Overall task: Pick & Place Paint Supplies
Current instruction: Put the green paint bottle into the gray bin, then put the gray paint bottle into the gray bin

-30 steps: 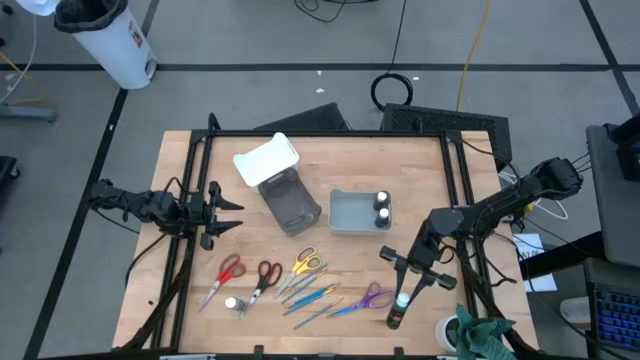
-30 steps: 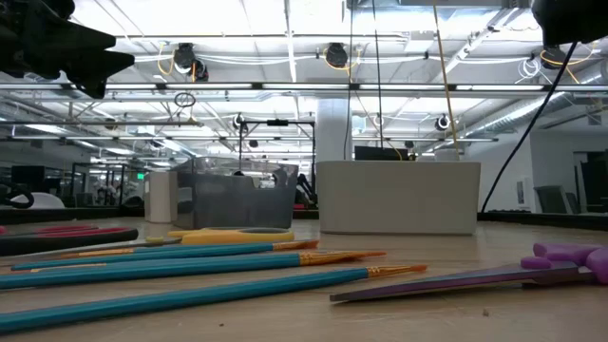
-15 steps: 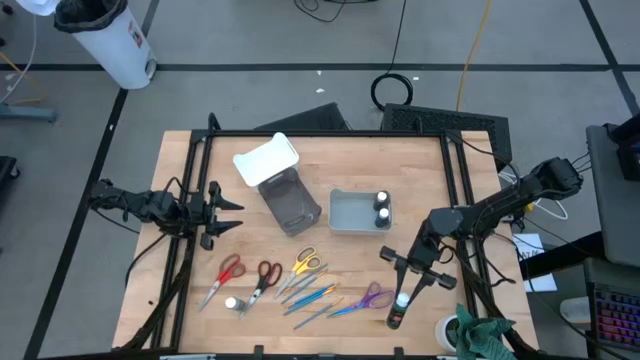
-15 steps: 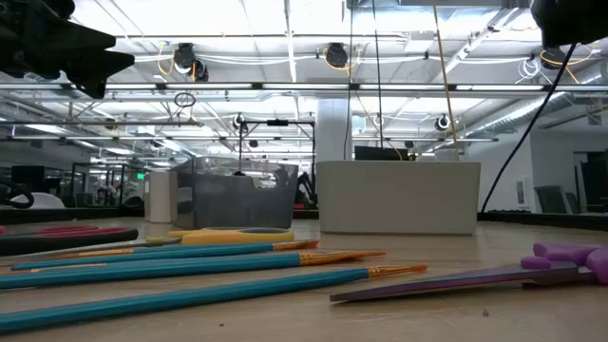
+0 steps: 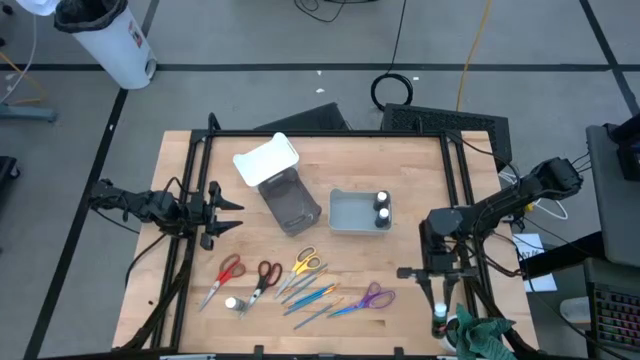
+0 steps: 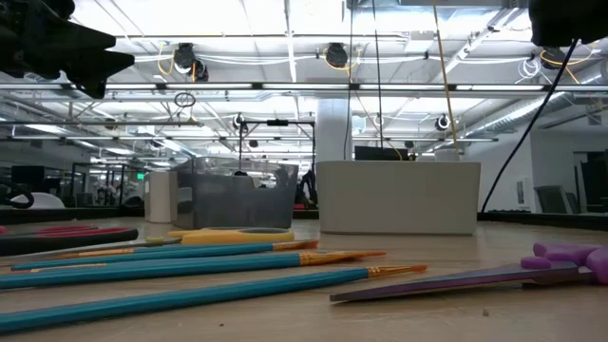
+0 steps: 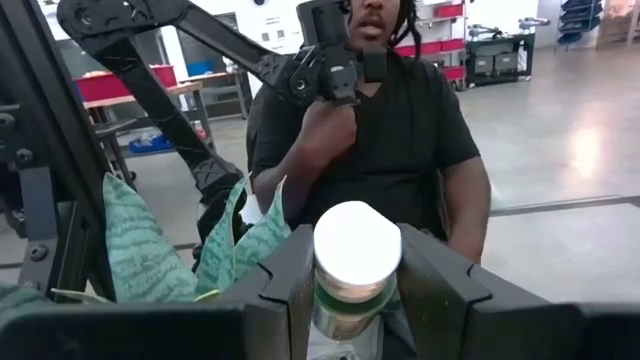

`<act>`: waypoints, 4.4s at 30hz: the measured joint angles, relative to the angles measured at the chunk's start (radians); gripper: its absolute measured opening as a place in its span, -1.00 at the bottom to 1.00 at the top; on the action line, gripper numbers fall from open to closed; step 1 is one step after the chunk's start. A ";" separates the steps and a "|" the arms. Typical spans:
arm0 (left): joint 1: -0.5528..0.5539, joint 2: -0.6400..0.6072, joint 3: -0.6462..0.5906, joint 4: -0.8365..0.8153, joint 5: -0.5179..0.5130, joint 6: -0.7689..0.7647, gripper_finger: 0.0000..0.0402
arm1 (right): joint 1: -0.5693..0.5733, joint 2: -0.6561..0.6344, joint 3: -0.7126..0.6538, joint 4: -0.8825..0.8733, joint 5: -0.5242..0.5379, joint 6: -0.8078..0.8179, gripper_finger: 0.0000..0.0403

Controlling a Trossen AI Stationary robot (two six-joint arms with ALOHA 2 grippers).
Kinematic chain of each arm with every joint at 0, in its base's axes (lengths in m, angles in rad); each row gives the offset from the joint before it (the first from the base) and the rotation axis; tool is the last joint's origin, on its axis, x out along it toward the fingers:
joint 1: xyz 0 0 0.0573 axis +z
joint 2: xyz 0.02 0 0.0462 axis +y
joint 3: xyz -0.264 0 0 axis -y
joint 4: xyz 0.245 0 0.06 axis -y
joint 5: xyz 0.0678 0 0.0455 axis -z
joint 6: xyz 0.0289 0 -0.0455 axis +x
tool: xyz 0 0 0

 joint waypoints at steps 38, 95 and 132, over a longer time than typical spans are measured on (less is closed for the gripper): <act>0.000 0.000 0.000 0.000 0.000 0.000 0.00 | -0.042 0.000 0.000 -0.073 0.407 -0.018 -0.48; 0.000 0.000 0.000 0.000 0.005 0.000 0.00 | -0.492 0.256 0.182 -0.588 1.257 -0.262 -0.48; 0.000 0.000 0.000 0.000 0.005 0.000 0.00 | -0.319 -0.375 0.177 -1.059 1.254 -0.283 -0.07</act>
